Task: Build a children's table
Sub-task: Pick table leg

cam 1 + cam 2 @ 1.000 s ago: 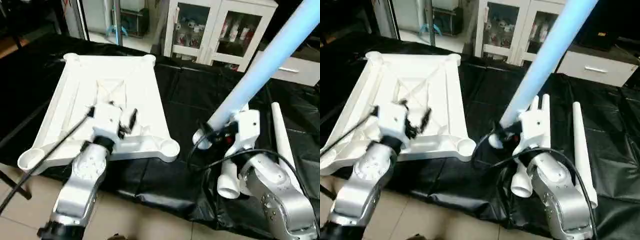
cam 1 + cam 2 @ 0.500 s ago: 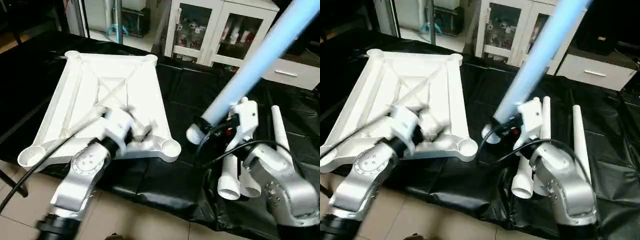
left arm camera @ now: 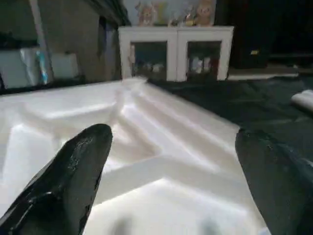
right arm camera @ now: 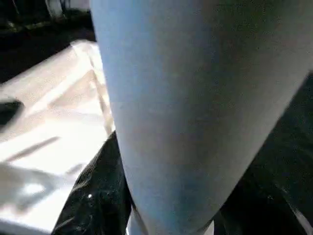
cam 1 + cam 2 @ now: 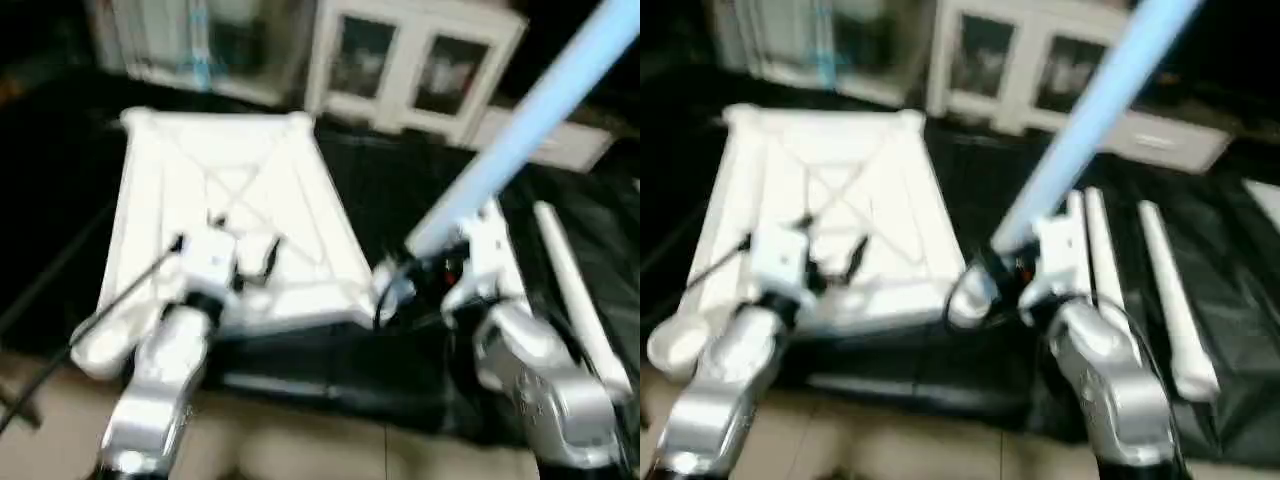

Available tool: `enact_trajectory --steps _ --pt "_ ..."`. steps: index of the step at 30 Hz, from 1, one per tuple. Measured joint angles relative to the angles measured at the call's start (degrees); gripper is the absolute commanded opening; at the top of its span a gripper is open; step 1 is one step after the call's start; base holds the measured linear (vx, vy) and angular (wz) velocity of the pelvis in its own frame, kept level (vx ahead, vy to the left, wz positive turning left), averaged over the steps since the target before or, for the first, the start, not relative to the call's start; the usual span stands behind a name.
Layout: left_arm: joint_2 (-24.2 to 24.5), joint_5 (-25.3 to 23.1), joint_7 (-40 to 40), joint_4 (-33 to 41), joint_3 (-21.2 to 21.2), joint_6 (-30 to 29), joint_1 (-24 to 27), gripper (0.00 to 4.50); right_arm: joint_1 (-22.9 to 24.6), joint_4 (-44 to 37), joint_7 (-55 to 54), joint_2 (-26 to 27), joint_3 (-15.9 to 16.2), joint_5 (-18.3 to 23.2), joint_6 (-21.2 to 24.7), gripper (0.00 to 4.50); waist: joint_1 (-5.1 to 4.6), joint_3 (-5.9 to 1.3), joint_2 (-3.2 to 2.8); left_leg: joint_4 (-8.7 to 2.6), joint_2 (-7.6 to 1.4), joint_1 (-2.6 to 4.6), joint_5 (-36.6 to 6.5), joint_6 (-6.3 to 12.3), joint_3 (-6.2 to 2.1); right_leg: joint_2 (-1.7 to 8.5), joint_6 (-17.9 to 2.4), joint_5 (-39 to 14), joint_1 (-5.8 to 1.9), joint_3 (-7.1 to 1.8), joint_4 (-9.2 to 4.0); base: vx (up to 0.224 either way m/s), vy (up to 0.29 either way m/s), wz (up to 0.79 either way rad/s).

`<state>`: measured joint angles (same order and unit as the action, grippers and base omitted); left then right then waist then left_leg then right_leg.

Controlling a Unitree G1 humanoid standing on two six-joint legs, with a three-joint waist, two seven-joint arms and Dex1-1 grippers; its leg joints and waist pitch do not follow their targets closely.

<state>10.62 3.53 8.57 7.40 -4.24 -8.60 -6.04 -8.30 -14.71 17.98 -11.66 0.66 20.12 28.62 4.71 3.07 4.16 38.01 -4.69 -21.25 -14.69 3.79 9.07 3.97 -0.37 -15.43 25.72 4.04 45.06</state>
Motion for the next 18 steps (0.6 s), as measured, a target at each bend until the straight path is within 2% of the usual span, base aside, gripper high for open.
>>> enact_trajectory --steps 1,2,3,4,5,6,7,8,9,10,11,12,13,14,15,16,17,18 --pt "-0.1 -0.9 -0.6 0.0 -0.1 0.2 -0.5 4.47 0.0 0.0 -0.1 -0.1 -0.2 0.0 0.0 1.86 -0.03 -0.06 0.12 -0.33 0.60 -0.37 0.3 0.57 0.55 -0.71 0.4 -0.3 -0.07 1.79 -0.11 -0.076 0.228 -0.05" --pt "-0.1 -1.5 -1.0 0.0 -0.1 0.3 -1.0 4.47 0.0 0.0 -0.1 -0.2 -0.2 0.0 -0.1 1.86 -0.06 -0.25 0.88 -0.61 1.54 -0.80 0.7 1.01 1.28 -1.40 0.6 -0.3 -0.43 2.60 -1.48 -0.106 0.204 -0.07" --pt "-0.4 -2.4 -1.4 0.0 -0.3 0.2 -1.6 4.47 0.2 0.0 -0.1 -0.2 -0.2 0.0 0.0 1.86 0.04 -0.35 1.85 -1.10 3.23 -1.16 0.9 1.33 2.65 -1.65 -2.4 0.3 -2.08 2.07 -4.70 -0.106 0.204 -0.07" --pt "-0.8 -3.2 -1.7 -0.2 -0.4 0.0 -1.6 4.47 0.6 0.2 -0.1 -0.3 -0.3 -0.1 0.0 1.86 0.07 -0.11 1.22 -1.34 3.41 -1.18 1.2 1.64 3.14 -1.17 -2.6 0.6 -2.08 1.54 -5.07 -0.102 0.181 0.05" --pt "-1.2 -3.7 -2.0 -0.2 -1.0 -0.1 -1.7 4.47 1.3 0.3 -0.1 -0.5 -0.4 -0.3 0.0 1.86 0.83 0.29 0.41 0.10 3.37 -1.11 0.9 -0.62 1.65 -0.51 -2.4 1.3 -2.61 1.82 -5.73 -0.065 0.153 -0.21" --pt "-1.8 -4.5 -2.8 -0.3 -1.7 -0.3 -1.6 4.47 1.3 0.5 -0.1 -0.6 -0.3 -0.6 0.0 1.86 1.19 0.94 -0.99 3.03 2.18 -0.94 -1.2 -3.80 -3.31 -0.31 -1.7 1.9 -3.68 3.06 -6.28 -0.065 0.153 -0.21" --pt "-1.8 -5.0 -3.4 -0.6 -1.9 -0.5 -1.6 4.47 1.2 0.5 0.0 0.0 -0.2 -0.5 0.0 1.86 0.10 1.06 -2.75 4.06 0.40 -1.22 -1.5 -3.75 -4.60 -0.40 -1.3 1.2 -4.96 4.52 -6.60 -0.090 0.163 -0.10" --pt "-1.5 -5.6 -3.9 -1.0 -2.0 -0.8 -1.9 4.47 1.4 0.5 0.0 0.2 -0.2 -0.5 0.0 1.86 -0.68 0.88 -3.32 3.95 -0.46 -1.55 -1.3 -4.10 -4.66 -1.03 -0.6 -0.6 -4.24 2.72 -2.72 -0.112 0.137 0.30" --pt "-1.7 -5.9 -4.3 -1.0 -2.1 -0.9 -2.3 4.47 1.4 0.5 -0.1 0.0 -0.4 -0.5 -0.1 1.86 -0.72 0.61 -3.93 3.65 -1.48 -2.36 -0.9 -4.86 -4.49 -1.55 0.0 -0.9 -3.00 2.46 0.72 -0.112 0.137 0.30" --pt "-1.9 -6.2 -4.6 -1.0 -2.1 -1.1 -2.6 4.47 1.4 0.5 -0.1 -0.4 -0.5 -0.5 -0.1 1.86 -0.64 0.25 -3.96 2.90 -2.15 -2.89 -0.5 -5.42 -4.65 -1.65 0.0 -0.9 -2.64 2.55 1.88 -0.101 0.067 0.10" --pt "-1.9 -6.5 -5.0 -1.1 -2.1 -1.2 -2.5 4.47 1.1 0.4 -0.1 -0.4 -0.6 -0.5 -0.1 1.86 -0.29 -0.05 -3.72 1.77 -2.24 -3.06 -0.1 -6.15 -4.90 -1.70 0.0 -0.9 -2.97 2.86 1.13 -0.103 0.017 -0.10" --pt "-1.9 -6.8 -5.4 -1.3 -2.1 -1.2 -2.5 4.47 0.4 0.2 -0.1 -0.4 -0.6 -0.5 -0.1 1.86 0.01 -0.28 -3.40 0.32 -2.09 -3.14 0.4 -6.87 -4.95 -1.60 -0.1 -1.0 -4.04 2.89 -1.44 -0.103 0.017 -0.10" --pt "-2.0 -7.1 -5.6 -1.6 -2.1 -1.2 -2.5 4.47 0.1 0.0 -0.1 -0.4 -0.6 -0.5 -0.1 1.86 0.09 -0.55 -2.96 -0.59 -1.53 -3.18 0.7 -7.45 -4.92 -1.29 -0.1 -0.9 -5.12 2.68 -4.08 -0.091 -0.018 -0.14" --pt "-2.0 -7.2 -5.6 -1.7 -2.1 -1.1 -2.6 4.47 0.0 -0.1 -0.1 -0.5 -0.6 -0.5 -0.1 1.86 0.19 -1.09 -1.72 -1.52 -0.22 -3.25 1.5 -7.73 -4.60 -0.25 -0.5 -0.5 -6.37 1.66 -7.63 -0.085 -0.059 -0.14" --pt "-2.3 -7.2 -5.6 -1.8 -2.0 -1.0 -2.9 4.47 0.1 -0.3 -0.1 -0.8 -0.7 -0.5 -0.1 1.86 0.39 -1.47 -0.34 -1.60 0.86 -3.50 2.0 -8.05 -4.11 1.18 2.8 0.5 -7.11 0.78 -9.22 -0.085 -0.059 -0.14" --pt "-2.9 -7.2 -5.6 -2.1 -2.0 -0.9 -2.9 4.47 0.5 -0.3 -0.1 -1.2 -1.0 -0.5 -0.2 1.86 0.62 -1.25 -0.39 -1.53 0.88 -3.45 2.1 -8.15 -3.76 1.94 2.5 0.3 -6.55 1.07 -8.44 -0.090 -0.086 -0.18" --pt "-3.5 -7.1 -5.6 -2.4 -2.2 -0.9 -2.9 4.47 1.5 -0.2 -0.2 -1.6 -1.6 -0.6 -0.1 1.86 1.13 -0.90 -0.75 -1.01 0.49 -2.83 2.1 -8.12 -3.89 2.57 2.5 0.4 -6.50 1.76 -8.27 -0.084 -0.045 -0.34" --pt "-3.8 -7.1 -5.6 -2.4 -2.4 -0.5 -2.8 4.47 1.8 -0.2 -0.2 -1.7 -1.8 -0.6 -0.1 1.86 1.13 -0.61 -1.12 -0.38 -0.52 -2.31 2.1 -8.09 -4.25 2.76 2.4 0.6 -6.59 2.55 -8.17 -0.084 -0.045 -0.34"
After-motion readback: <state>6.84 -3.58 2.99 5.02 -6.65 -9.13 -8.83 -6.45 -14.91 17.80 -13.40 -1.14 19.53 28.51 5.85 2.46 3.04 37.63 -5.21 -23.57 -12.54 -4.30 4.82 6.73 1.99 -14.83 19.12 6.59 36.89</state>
